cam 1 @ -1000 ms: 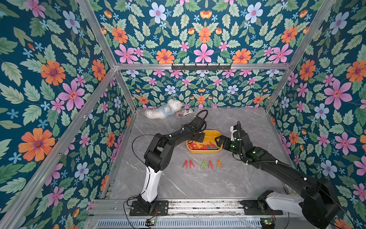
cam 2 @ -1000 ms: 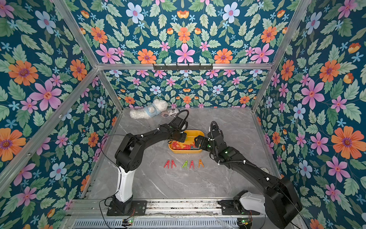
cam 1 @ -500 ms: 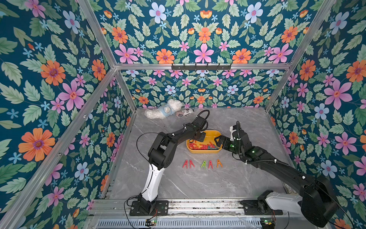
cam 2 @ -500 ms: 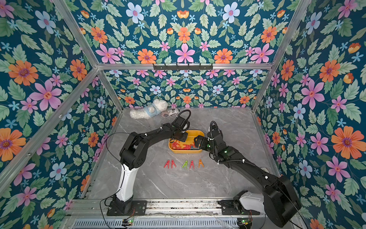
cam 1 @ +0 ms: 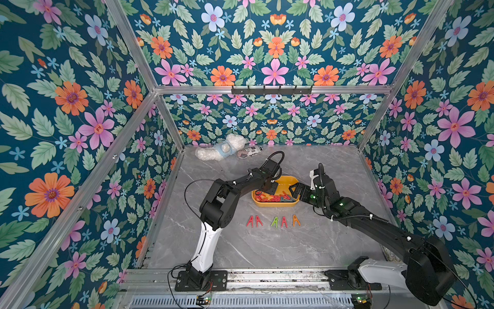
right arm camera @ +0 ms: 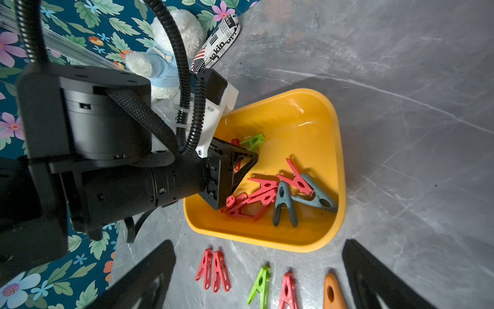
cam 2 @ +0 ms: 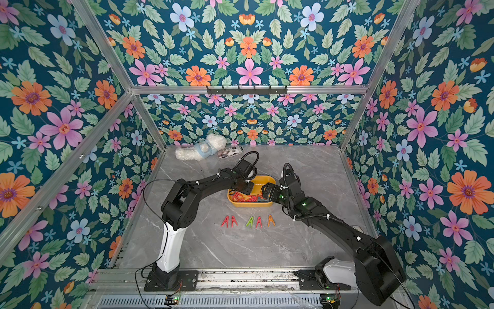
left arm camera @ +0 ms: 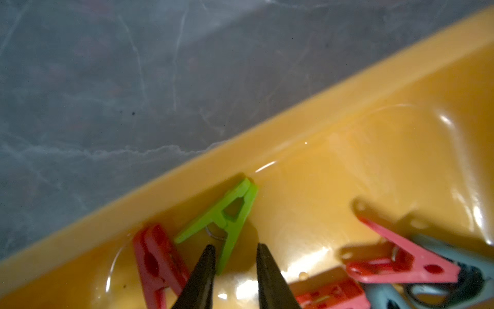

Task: Take the clothespins out of the storage box
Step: Pick up the clothespin from the storage box.

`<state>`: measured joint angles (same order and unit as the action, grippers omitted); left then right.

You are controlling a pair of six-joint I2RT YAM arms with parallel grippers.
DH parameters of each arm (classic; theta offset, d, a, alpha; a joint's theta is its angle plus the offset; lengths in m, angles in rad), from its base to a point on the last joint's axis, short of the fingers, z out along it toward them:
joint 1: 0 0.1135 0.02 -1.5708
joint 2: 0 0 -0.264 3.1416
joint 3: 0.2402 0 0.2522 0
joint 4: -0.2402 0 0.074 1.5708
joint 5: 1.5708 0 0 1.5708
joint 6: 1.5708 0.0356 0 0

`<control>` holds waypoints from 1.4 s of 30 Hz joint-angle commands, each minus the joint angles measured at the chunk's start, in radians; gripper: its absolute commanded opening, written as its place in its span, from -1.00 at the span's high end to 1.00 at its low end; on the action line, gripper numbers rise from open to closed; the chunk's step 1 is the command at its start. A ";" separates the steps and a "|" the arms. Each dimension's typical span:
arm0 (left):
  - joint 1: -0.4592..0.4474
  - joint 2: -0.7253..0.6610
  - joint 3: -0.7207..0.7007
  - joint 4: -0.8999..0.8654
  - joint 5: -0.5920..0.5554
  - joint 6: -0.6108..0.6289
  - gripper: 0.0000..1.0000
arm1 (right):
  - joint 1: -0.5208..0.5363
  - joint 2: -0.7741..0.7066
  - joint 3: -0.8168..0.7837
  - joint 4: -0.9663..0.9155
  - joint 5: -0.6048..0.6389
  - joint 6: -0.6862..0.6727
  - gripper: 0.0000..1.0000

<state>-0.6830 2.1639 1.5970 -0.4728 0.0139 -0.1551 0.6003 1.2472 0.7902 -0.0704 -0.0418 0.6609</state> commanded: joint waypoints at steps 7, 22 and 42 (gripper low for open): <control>0.001 0.030 0.035 -0.009 -0.051 -0.004 0.47 | 0.000 -0.001 0.005 0.024 -0.010 0.006 -0.99; -0.022 -0.073 -0.006 -0.017 -0.063 -0.050 0.95 | 0.001 -0.033 -0.026 0.045 -0.028 0.019 -0.99; -0.029 -0.490 -0.398 -0.015 -0.140 -0.264 0.96 | 0.041 0.031 -0.007 0.149 -0.152 0.013 -0.99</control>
<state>-0.7124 1.7153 1.2396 -0.4786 -0.0895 -0.3668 0.6281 1.2652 0.7692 0.0311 -0.1734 0.6655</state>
